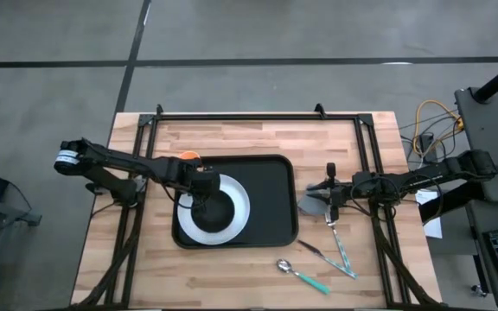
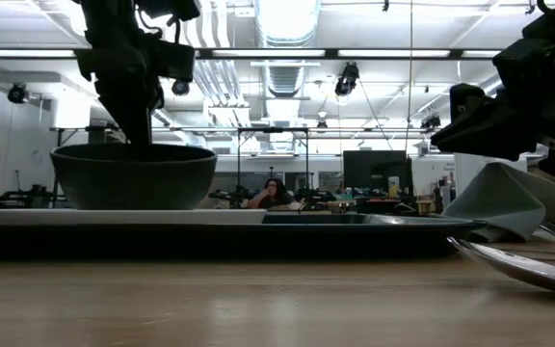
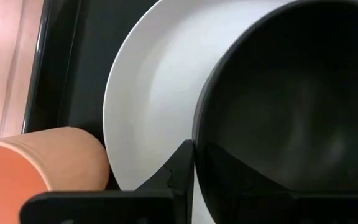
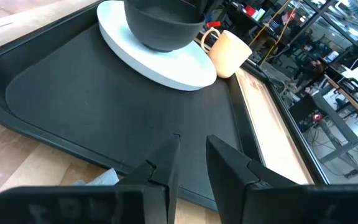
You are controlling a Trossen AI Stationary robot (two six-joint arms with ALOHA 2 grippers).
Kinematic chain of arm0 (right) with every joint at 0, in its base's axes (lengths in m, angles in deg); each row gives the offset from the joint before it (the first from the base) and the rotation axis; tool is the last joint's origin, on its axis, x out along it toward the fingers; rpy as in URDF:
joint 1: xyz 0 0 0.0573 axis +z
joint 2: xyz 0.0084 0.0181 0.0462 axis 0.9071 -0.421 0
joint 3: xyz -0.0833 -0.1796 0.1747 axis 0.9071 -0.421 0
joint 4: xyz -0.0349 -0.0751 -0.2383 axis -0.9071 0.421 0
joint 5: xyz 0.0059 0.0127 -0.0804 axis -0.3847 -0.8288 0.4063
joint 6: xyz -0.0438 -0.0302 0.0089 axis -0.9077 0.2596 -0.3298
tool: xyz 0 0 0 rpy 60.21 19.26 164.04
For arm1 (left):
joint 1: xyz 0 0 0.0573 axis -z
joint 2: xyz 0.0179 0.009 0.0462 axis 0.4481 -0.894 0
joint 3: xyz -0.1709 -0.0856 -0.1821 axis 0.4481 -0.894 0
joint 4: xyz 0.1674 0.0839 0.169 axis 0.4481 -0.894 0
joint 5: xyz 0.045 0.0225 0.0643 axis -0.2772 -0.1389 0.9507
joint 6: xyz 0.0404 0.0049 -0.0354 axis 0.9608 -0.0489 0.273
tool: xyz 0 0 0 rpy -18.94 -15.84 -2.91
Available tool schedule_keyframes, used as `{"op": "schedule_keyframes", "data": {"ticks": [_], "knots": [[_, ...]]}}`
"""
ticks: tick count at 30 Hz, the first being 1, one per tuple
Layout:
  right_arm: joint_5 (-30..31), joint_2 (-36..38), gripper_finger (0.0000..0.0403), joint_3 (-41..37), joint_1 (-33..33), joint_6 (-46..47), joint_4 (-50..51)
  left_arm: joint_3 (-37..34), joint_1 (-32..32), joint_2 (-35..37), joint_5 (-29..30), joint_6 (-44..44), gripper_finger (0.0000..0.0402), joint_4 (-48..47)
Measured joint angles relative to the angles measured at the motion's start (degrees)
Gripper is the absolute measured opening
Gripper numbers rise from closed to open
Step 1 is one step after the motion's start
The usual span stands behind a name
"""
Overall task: Set up tray
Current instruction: Put the black bowl on the white plate
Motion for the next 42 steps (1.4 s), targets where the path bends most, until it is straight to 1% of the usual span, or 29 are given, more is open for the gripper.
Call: {"op": "schedule_keyframes", "data": {"ticks": [17, 21, 29, 32, 39, 42], "knots": [[0.0, 0.0, 0.0068, 0.0, 0.0, -0.02, 0.0, 0.0, 0.01, -0.02, -0.2, 0.0, 0.0018, -0.18], [0.0, 0.0, 0.0068, 0.0, 0.0, -0.02, 0.01, 0.0, 0.03, -0.02, -1.93, 0.02, 0.0019, -0.22], [0.0, 0.0, 0.0068, 0.0, -0.01, -0.02, 0.02, 0.0, 0.03, -0.03, -2.09, 0.01, 0.002, -0.24], [0.0, 0.0, 0.0068, 0.0, 0.01, -0.02, 0.02, 0.0, 0.03, -0.04, -2.14, 0.0, 0.0035, -0.26], [-0.02, 0.0, 0.0068, 0.0, 0.0, -0.02, 0.03, 0.0, 0.03, -0.04, -2.14, 0.0, 0.0101, -0.24], [-0.01, -0.01, 0.0068, 0.0, 0.01, -0.02, 0.04, 0.0, 0.03, -0.04, -2.14, 0.0, 0.0115, -0.24]]}}
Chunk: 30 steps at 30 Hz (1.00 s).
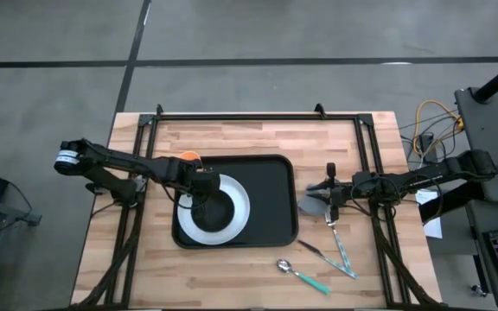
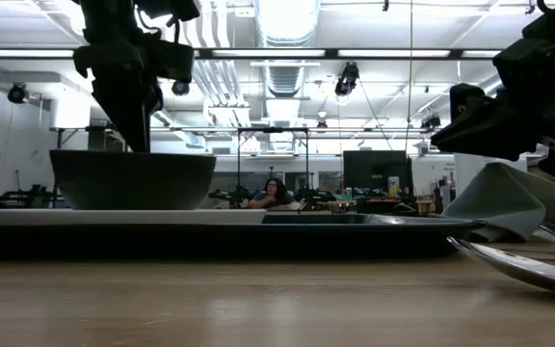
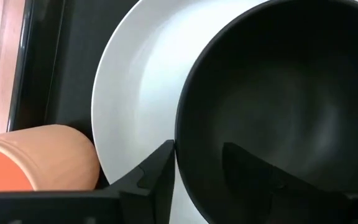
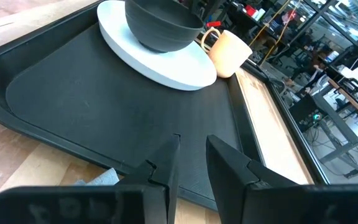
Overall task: Set up tray
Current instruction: Put the black bowl on the white plate, then put the gray napkin on the black tray
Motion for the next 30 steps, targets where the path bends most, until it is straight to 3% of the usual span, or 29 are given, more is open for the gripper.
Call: {"op": "schedule_keyframes", "data": {"ticks": [17, 23, 30], "knots": [[0.01, -0.01, 0.0068, 0.0, 0.0, 0.0, 0.11, 0.65, 0.0, 0.0, -0.02, -0.61, 0.0121, -1.07], [0.0, -0.01, 0.0068, 0.0, -0.01, 0.0, 0.17, 6.77, 0.0, 0.0, -0.02, -0.63, 0.0121, -6.76], [0.01, -0.01, 0.0068, 0.0, -0.01, 0.0, 0.37, 13.96, 0.0, -0.11, 0.0, -0.63, 0.0121, -5.88]]}}
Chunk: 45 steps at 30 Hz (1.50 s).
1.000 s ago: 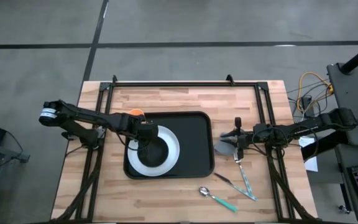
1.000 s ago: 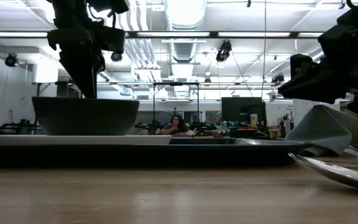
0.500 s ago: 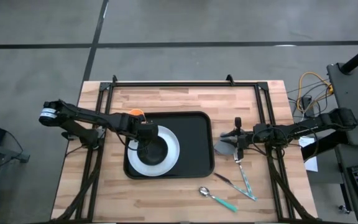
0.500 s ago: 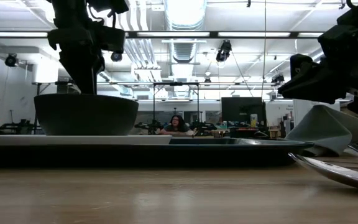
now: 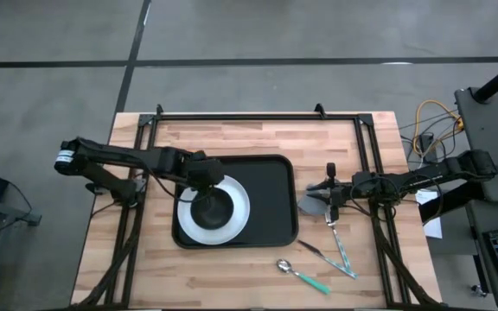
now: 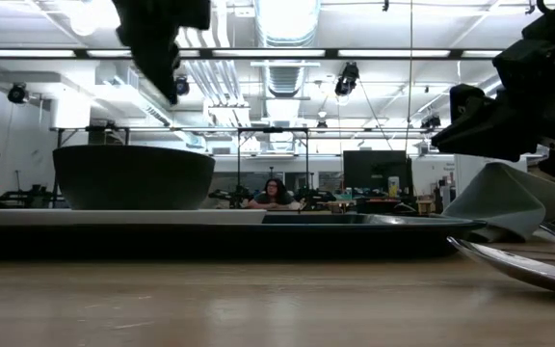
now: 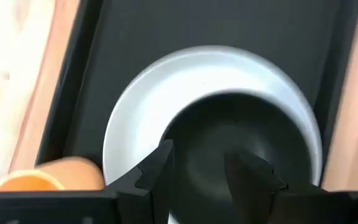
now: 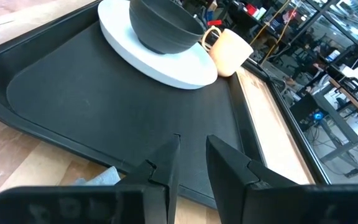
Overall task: Set up tray
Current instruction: Put the gray napkin on the black tray
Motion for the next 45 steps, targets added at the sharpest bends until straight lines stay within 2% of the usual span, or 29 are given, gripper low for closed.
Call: {"op": "schedule_keyframes", "data": {"ticks": [6, 9, 11, 13, 16, 18, 24, 31, 36, 40, 45], "knots": [[0.0, 0.0, 0.0068, 0.0, 0.02, 0.4, 0.0, 1.48, 1.25, 0.0, 0.09, -2.42, 0.0121, 2.58], [-0.02, 0.0, 0.0068, 0.0, 0.02, 0.92, 0.02, -0.99, 3.57, 0.13, -1.42, 6.11, 0.0121, 4.85], [0.0, 0.0, 0.0068, 0.0, 0.01, 0.96, 0.05, -4.08, 4.9, 1.57, -3.24, 10.12, 0.0121, 13.09], [-0.01, 0.0, 0.0068, 0.0, 0.0, 1.01, 0.19, -7.44, 5.11, 3.93, -9.73, 13.66, 0.0121, 21.9], [0.0, 0.0, 0.0068, 0.0, 0.02, 1.18, 0.5, -12.87, 4.24, 8.78, -22.81, 17.4, 0.0121, 29.4], [-0.02, 0.0, 0.0068, 0.0, 0.02, 1.51, 0.49, -16.65, 4.01, 12.89, -25.36, 17.41, 0.0121, 32.39], [0.0, 0.0, 0.0068, 0.0, 0.0, 1.51, 0.48, -30.22, 4.71, 28.0, -24.64, 14.92, 0.0121, 43.91], [0.0, 0.0, 0.0068, 0.0, 0.02, 1.39, 0.56, -45.21, 11.28, 41.83, -24.61, 10.73, 0.0121, 58.81], [0.0, 0.0, 0.0068, 0.0, 0.01, 2.49, 1.4, -49.51, 21.32, 43.75, -23.48, 10.3, 0.0121, 65.32], [0.0, 0.0, 0.0068, 0.0, 0.02, 2.6, 1.79, -49.58, 31.48, 41.99, -16.46, 10.42, 0.0121, 67.49], [0.0, 0.0, 0.0068, -0.01, 0.02, 2.62, 1.78, -48.42, 42.12, 41.09, -15.83, 13.52, 0.0121, 67.47]]}}
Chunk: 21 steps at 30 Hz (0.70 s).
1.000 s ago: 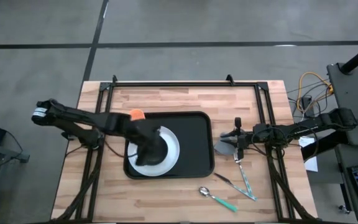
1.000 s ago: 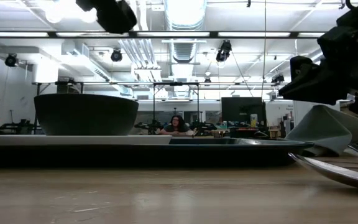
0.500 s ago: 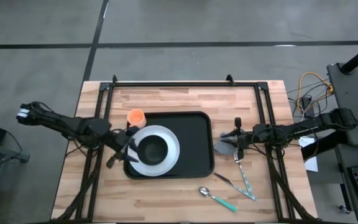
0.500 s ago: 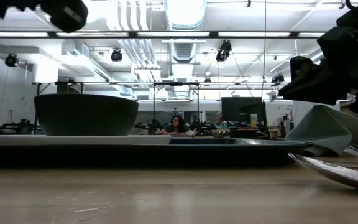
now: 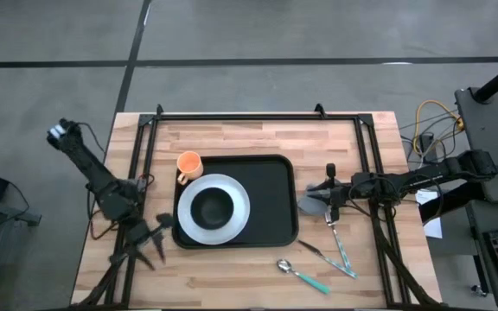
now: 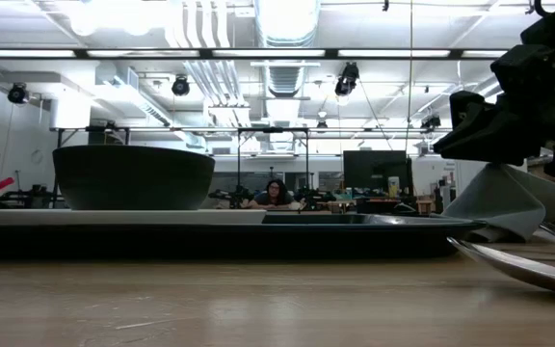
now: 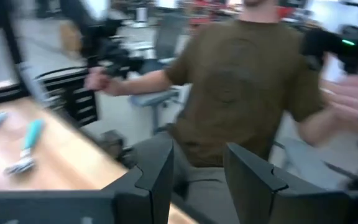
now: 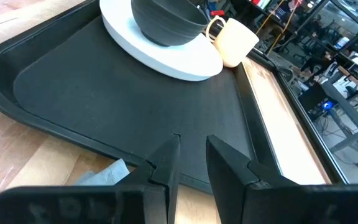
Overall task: Set up tray
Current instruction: Put the gray napkin on the black tray
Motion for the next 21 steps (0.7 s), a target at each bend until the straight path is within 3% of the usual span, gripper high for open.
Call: {"op": "schedule_keyframes", "data": {"ticks": [4, 21], "knots": [[0.0, 0.0, 0.0068, 0.01, -0.02, -0.22, -0.01, -0.41, 4.21, 3.4, 0.4, 2.24, 0.0121, -0.34], [0.0, 0.02, 0.0068, 0.01, -0.02, -1.29, -0.03, -12.92, 4.17, 28.46, 1.79, 2.46, 0.0121, -4.85]]}}
